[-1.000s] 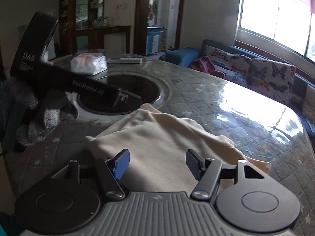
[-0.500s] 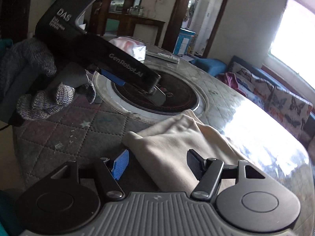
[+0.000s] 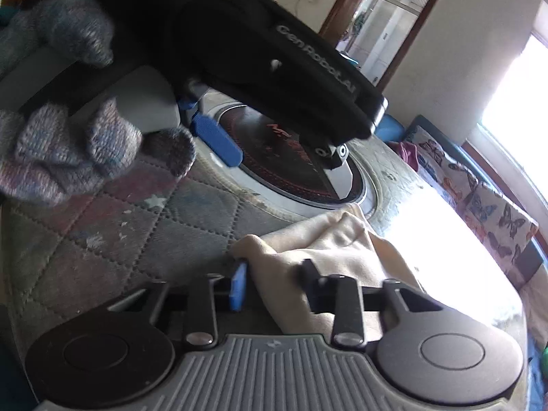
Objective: Fold clothes
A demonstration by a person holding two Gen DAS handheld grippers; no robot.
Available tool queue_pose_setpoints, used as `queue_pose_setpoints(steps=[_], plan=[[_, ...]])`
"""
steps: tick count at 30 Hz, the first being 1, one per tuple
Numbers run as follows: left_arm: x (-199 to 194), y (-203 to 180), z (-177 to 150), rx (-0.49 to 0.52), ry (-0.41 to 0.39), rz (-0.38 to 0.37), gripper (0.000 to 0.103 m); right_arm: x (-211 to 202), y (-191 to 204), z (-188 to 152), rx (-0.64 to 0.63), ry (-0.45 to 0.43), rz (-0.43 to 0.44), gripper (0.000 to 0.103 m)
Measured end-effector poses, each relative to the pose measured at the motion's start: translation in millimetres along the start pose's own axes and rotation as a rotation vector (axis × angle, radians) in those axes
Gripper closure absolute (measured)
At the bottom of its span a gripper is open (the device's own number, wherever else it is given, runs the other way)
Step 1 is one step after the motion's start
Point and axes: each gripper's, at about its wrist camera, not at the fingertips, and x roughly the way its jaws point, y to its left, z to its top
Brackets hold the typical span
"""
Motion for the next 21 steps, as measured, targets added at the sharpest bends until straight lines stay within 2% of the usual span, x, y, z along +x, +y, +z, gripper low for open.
queue_pose_setpoints(steps=[4, 10, 15, 19, 21], plan=[[6.9, 1.3, -1.3, -0.06, 0.023, -0.029, 0.001, -8.2, -16.4, 0.2, 0.092, -0.027, 0.029, 0.086], [17.8, 6.7, 0.9, -0.179, 0.056, -0.093, 0.001, -24.9, -47.7, 0.7, 0.229, -0.081, 0.071, 0.087], [32.4, 8.5, 2.3, -0.261, 0.088, -0.16, 0.002, -34.7, -62.4, -3.6, 0.275, -0.11, 0.082, 0.087], [42.6, 9.3, 4.6, -0.3, 0.109, -0.193, 0.01, -33.8, -71.1, -8.7, 0.285, -0.122, 0.091, 0.087], [46.7, 11.6, 4.7, -0.32, 0.127, -0.207, 0.018, -35.0, -72.4, -10.9, 0.288, -0.127, 0.096, 0.087]])
